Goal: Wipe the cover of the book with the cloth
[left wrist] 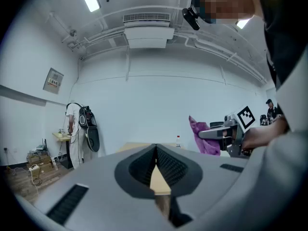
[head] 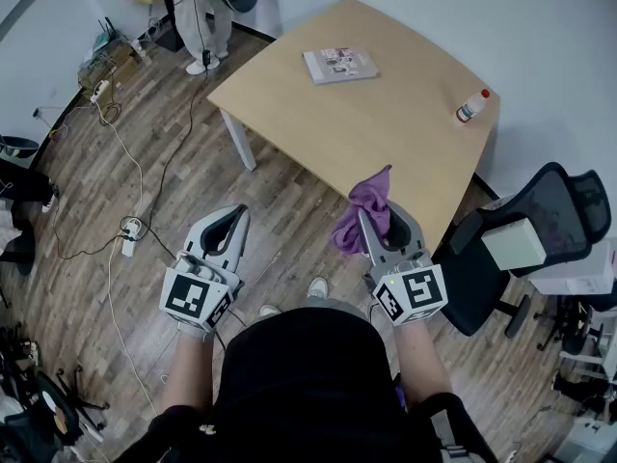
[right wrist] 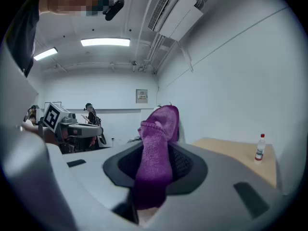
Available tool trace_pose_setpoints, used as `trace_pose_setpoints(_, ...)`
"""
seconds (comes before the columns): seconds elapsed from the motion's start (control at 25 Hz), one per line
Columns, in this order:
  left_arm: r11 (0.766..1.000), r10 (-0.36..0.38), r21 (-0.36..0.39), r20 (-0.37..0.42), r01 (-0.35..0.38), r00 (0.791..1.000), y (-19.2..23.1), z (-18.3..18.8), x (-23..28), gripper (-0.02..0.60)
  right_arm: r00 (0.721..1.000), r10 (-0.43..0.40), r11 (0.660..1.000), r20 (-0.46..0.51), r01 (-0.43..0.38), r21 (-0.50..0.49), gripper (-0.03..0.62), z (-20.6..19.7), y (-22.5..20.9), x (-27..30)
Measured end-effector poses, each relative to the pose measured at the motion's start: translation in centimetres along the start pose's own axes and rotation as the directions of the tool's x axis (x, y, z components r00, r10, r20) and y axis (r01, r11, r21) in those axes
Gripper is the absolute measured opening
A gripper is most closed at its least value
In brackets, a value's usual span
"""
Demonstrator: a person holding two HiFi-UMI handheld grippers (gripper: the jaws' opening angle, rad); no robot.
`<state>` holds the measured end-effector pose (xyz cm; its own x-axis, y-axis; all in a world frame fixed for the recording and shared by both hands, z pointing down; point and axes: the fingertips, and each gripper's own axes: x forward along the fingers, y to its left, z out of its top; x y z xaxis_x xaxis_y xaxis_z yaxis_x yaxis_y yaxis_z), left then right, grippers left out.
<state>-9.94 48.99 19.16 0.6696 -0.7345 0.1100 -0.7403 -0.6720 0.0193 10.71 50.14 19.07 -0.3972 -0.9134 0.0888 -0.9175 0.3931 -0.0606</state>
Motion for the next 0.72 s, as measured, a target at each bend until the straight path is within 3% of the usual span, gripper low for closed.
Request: trace_pose_setpoints(0.72,0.999,0.035,0.007,-0.04,-0.035,0.999,-3.3,-0.6,7.8,0.02,0.999,0.036,0.995,0.01,-0.037,0.098,0.135,-2.0,-9.4,0.0)
